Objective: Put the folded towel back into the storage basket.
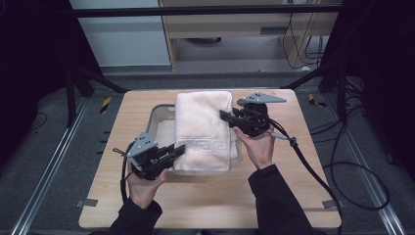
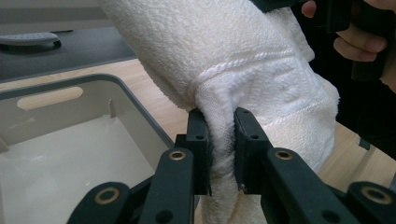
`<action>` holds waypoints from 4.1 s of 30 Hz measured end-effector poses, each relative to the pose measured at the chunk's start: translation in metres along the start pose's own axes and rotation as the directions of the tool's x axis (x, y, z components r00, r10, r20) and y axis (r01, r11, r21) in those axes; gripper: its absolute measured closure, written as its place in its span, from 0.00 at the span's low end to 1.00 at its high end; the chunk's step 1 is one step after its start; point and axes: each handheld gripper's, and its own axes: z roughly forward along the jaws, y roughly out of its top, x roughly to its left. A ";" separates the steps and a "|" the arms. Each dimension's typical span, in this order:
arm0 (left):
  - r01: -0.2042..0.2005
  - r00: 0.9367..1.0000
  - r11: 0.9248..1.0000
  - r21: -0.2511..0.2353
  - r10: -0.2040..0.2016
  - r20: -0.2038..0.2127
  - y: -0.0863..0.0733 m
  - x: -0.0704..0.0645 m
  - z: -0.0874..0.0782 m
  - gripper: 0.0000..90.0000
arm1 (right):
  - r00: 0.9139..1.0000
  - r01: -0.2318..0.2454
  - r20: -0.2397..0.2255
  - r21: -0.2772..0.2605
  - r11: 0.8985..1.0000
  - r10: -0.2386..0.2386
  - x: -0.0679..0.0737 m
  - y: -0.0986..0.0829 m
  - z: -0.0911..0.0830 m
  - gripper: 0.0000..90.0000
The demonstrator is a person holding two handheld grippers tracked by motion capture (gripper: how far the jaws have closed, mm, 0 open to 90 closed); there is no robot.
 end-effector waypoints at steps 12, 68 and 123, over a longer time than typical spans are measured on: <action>0.033 0.999 0.999 -0.036 -0.035 -0.035 0.003 0.017 -0.016 0.86 | 1.000 0.022 -0.022 0.004 1.000 -0.022 0.015 0.017 0.020 0.74; 0.103 0.970 0.995 -0.016 -0.103 -0.222 -0.014 0.093 -0.024 0.87 | 0.999 0.046 -0.020 0.042 0.998 -0.045 0.045 0.020 0.129 0.74; 0.138 0.949 0.967 0.213 -0.067 -0.309 -0.062 0.113 0.027 0.86 | 0.998 0.019 0.050 0.189 0.982 -0.029 0.027 -0.060 0.179 0.72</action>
